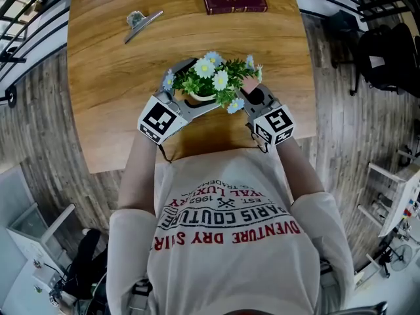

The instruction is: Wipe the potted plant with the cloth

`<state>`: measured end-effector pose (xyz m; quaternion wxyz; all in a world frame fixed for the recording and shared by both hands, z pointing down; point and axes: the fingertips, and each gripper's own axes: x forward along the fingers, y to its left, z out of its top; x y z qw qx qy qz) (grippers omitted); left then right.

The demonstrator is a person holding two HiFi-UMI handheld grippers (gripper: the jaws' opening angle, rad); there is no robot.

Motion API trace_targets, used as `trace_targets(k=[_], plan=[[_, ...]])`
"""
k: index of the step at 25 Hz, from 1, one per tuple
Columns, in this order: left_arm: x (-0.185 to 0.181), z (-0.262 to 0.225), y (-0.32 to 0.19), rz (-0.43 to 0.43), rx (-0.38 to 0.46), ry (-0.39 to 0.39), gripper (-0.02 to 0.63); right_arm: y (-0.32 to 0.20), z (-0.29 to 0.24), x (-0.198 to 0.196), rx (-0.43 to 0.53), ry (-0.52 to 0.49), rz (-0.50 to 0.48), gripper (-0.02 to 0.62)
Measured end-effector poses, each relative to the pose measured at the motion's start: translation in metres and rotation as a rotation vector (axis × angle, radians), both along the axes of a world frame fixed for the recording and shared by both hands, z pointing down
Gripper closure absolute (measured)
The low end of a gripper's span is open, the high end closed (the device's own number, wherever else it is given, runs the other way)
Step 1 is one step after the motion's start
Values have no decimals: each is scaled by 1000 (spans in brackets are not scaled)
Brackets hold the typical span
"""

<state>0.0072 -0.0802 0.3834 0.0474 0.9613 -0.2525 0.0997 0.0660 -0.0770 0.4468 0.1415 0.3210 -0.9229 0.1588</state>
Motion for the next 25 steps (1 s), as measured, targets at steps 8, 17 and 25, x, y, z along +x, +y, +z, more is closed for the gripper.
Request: trace_targets(k=[8, 17, 25], plan=[[5, 38, -3, 3, -34, -62, 104, -24, 31, 32, -60, 126, 122, 559], [12, 77, 15, 96, -44, -103, 104, -39, 39, 61, -91, 220, 218, 558], [18, 121, 22, 150, -88, -139, 104, -50, 44, 83, -87, 228, 264, 558]])
